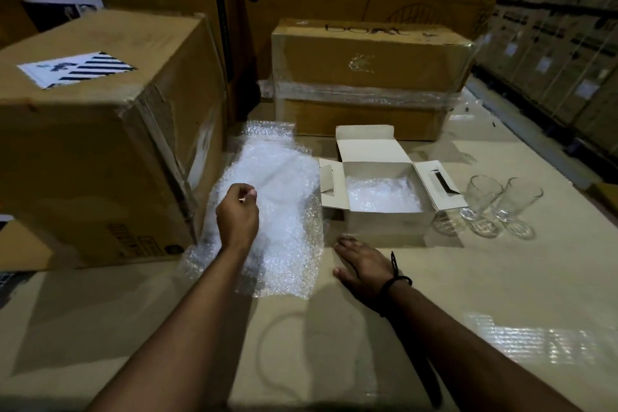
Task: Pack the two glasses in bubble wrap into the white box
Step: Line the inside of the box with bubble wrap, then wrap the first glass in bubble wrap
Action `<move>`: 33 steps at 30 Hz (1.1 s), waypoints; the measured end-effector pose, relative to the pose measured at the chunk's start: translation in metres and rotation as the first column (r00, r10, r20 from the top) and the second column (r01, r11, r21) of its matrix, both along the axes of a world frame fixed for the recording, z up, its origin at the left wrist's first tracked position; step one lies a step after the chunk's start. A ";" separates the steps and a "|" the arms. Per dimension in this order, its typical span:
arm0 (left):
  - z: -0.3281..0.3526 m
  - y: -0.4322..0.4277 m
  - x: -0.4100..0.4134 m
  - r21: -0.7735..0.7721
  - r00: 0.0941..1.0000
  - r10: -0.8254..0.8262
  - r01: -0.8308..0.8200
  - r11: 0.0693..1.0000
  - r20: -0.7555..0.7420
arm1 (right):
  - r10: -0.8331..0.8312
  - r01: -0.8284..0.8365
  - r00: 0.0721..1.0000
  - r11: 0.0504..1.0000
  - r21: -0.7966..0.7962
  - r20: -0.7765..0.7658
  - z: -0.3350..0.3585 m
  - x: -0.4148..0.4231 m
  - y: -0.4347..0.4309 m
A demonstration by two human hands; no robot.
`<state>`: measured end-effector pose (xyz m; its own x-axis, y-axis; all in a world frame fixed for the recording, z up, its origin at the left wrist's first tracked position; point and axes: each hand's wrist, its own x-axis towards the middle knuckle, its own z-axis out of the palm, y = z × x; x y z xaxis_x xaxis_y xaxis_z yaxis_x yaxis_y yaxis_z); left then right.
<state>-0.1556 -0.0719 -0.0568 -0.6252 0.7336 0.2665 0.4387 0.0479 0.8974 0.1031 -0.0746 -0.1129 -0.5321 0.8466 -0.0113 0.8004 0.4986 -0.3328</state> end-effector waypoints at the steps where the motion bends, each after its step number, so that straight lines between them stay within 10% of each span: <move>1: 0.001 -0.006 0.002 0.036 1.000 -0.022 0.022 0.999 0.005 | 0.000 0.000 1.000 1.000 0.004 -0.006 0.001 0.000 0.000; 6: 0.003 -0.038 0.016 0.129 0.969 -0.234 0.223 0.966 0.080 | -0.146 0.113 0.963 0.982 -0.154 -0.225 0.001 -0.001 0.001; 9: -0.005 -0.057 0.019 0.139 0.914 -0.401 0.390 0.910 0.060 | -0.538 0.378 0.578 0.843 -0.383 -0.613 0.023 -0.026 -0.007; 13: -0.022 -0.077 0.021 0.093 0.843 -0.537 0.532 0.842 0.040 | -0.826 0.174 0.230 0.555 -0.814 -0.514 0.062 -0.069 0.002; 16: -0.030 -0.088 0.019 0.047 0.802 -0.597 0.597 0.801 -0.002 | -0.856 0.053 0.299 0.456 -0.888 -0.422 0.072 -0.079 0.005; 22: -0.018 -0.083 0.023 -0.021 0.898 -0.338 0.358 0.934 0.281 | -0.617 -0.132 0.361 0.708 -0.693 -0.699 0.090 -0.050 -0.004; 26: 0.001 -0.072 0.047 -0.088 0.635 -0.351 0.554 0.828 0.689 | -0.584 -0.160 0.326 0.741 -0.652 -0.743 0.106 -0.008 -0.013; 33: 0.015 -0.051 0.096 0.049 0.610 -0.560 0.650 0.758 0.560 | -0.626 0.183 0.393 0.771 -0.610 -0.673 0.101 0.059 -0.009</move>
